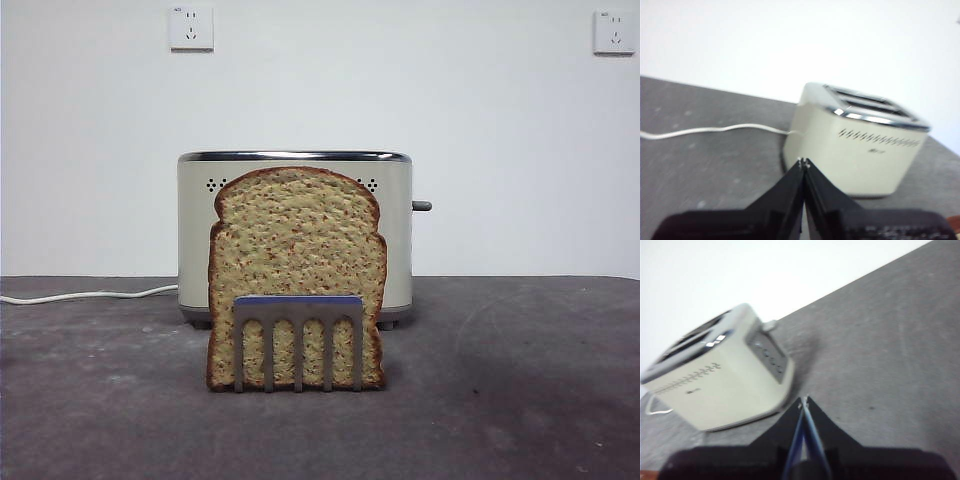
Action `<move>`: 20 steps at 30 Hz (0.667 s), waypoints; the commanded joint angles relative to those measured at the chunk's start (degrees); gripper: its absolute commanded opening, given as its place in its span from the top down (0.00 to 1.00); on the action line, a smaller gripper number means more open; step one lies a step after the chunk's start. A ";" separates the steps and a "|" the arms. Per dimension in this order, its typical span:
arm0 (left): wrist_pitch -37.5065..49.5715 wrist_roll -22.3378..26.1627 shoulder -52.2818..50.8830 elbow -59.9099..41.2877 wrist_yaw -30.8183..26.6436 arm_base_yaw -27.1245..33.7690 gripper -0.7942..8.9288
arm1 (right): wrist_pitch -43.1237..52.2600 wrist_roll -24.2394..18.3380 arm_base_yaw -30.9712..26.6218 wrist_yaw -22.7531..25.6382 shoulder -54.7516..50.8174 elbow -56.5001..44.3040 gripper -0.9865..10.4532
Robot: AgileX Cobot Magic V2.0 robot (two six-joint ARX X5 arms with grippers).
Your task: Pick up a slice of bread from the rack,put the bread on the toaster,press the button
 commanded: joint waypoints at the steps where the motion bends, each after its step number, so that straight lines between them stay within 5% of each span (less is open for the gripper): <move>1: -0.39 -0.09 2.71 4.20 2.69 0.13 0.93 | -0.11 -1.95 0.13 -2.69 4.26 4.52 0.92; 6: -2.86 3.32 9.40 12.41 9.03 0.13 0.93 | -5.57 -8.15 0.13 -8.55 13.11 15.89 0.92; 11: -10.80 10.88 17.05 21.29 15.34 0.13 0.93 | -17.99 -19.21 0.15 -12.68 22.71 30.99 0.92; 20: -26.56 24.81 28.83 35.76 23.69 -1.49 0.93 | -42.80 -33.77 1.92 -12.92 36.94 55.43 0.92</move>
